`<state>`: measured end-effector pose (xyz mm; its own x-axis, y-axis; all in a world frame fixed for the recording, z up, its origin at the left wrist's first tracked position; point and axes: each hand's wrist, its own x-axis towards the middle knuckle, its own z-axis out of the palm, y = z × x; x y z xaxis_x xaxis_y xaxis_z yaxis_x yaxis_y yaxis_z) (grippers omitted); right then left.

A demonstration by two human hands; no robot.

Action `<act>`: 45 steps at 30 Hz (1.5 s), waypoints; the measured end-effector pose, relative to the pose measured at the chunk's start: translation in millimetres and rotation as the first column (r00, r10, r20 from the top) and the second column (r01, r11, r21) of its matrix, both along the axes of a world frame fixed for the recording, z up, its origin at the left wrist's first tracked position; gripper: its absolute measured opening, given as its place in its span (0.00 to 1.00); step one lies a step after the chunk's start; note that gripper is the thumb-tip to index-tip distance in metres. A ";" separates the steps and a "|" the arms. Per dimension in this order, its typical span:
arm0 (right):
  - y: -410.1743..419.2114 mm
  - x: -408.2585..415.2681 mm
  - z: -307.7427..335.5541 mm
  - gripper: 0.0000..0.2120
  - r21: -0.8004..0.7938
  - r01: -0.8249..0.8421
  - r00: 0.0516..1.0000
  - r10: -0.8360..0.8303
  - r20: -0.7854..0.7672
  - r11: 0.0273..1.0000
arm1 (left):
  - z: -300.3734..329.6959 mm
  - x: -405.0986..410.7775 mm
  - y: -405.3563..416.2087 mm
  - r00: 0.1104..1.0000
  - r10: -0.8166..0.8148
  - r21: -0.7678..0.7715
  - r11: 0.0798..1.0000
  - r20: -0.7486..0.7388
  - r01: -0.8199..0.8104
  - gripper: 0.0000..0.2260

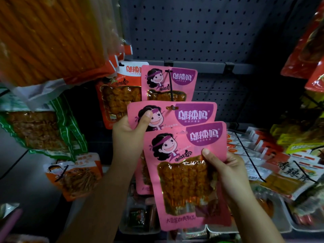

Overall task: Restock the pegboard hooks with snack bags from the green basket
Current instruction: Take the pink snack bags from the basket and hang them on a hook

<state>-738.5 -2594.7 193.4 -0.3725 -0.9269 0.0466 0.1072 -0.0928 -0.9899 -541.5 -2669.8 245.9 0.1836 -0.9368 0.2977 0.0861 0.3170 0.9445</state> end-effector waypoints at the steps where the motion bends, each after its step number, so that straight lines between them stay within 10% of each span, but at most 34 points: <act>1: -2.4 -0.4 -0.8 0.15 0.007 0.015 1.000 -0.015 -0.002 1.000 | -0.4 -1.2 -3.0 1.000 -0.007 -0.001 1.000 -0.002 0.007 0.04; 22: -114.8 -1.0 23.1 0.07 0.151 0.159 0.986 -0.164 0.026 0.976 | 9.7 -14.5 -128.0 0.989 -0.078 -0.005 0.997 0.128 0.079 0.09; 35: -172.7 -6.9 27.2 0.10 0.214 0.291 0.955 -0.271 -0.120 0.932 | 24.7 -34.7 -186.0 0.874 0.184 0.014 0.977 0.449 -0.212 0.11; 45: -114.7 -1.8 26.5 0.05 0.066 0.122 0.992 -0.119 -0.049 0.990 | 0.3 -25.1 -118.5 0.972 0.094 0.009 0.995 0.215 -0.099 0.29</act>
<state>-740.3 -2709.4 219.9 -0.4806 -0.8769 0.0041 0.0543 -0.0344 -0.9979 -566.6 -2788.4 246.3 0.2074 -0.9239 0.3214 -0.1491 0.2949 0.9438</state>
